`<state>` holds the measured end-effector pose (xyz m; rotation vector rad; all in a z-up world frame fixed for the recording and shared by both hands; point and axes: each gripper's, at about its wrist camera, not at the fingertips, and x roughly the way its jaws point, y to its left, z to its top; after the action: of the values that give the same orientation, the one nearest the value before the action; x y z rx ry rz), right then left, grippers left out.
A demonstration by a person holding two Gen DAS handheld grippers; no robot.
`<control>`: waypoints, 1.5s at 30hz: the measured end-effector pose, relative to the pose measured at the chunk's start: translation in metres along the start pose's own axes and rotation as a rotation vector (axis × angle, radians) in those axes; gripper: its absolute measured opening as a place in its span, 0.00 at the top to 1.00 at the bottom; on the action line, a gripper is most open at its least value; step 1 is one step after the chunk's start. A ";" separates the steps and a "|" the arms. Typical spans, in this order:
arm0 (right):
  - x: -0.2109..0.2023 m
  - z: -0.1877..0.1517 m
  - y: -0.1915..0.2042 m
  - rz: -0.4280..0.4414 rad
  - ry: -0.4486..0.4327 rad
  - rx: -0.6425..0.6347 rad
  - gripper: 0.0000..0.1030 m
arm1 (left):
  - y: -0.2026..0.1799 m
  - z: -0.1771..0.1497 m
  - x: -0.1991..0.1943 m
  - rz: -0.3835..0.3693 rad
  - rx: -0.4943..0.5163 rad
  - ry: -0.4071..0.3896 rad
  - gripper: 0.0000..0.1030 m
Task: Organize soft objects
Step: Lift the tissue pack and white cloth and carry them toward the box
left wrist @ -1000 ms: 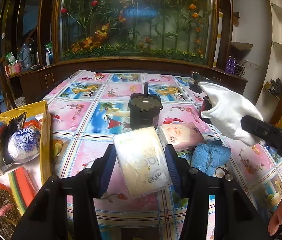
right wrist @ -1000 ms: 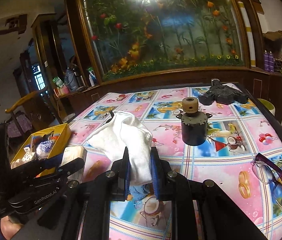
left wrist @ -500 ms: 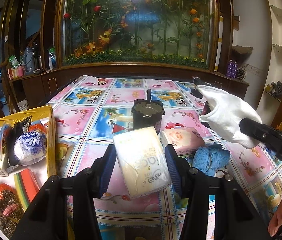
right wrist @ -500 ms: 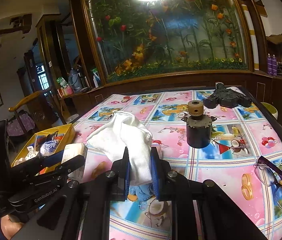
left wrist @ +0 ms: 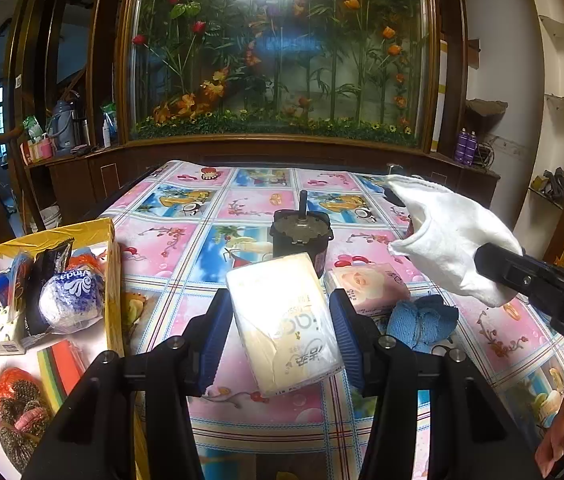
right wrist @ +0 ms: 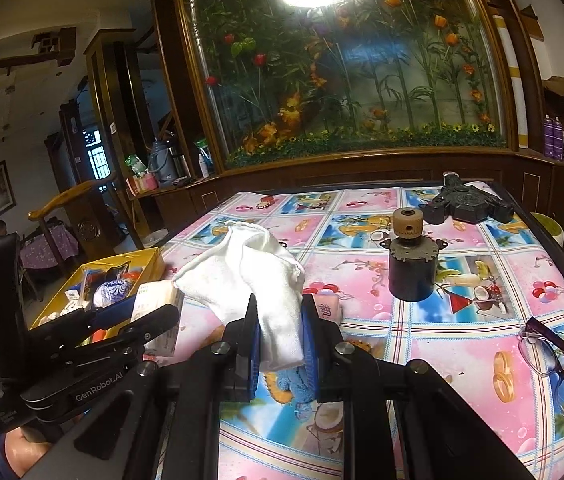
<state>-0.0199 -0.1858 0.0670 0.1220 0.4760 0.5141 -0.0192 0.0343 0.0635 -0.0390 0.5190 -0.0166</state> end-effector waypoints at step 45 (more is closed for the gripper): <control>0.001 -0.006 0.033 0.061 -0.026 0.026 0.81 | 0.012 0.003 -0.030 0.022 -0.043 -0.100 0.52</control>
<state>-0.0367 -0.1565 0.0692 0.1689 0.4544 0.5650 -0.0436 0.0473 0.0800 -0.0762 0.4198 0.0184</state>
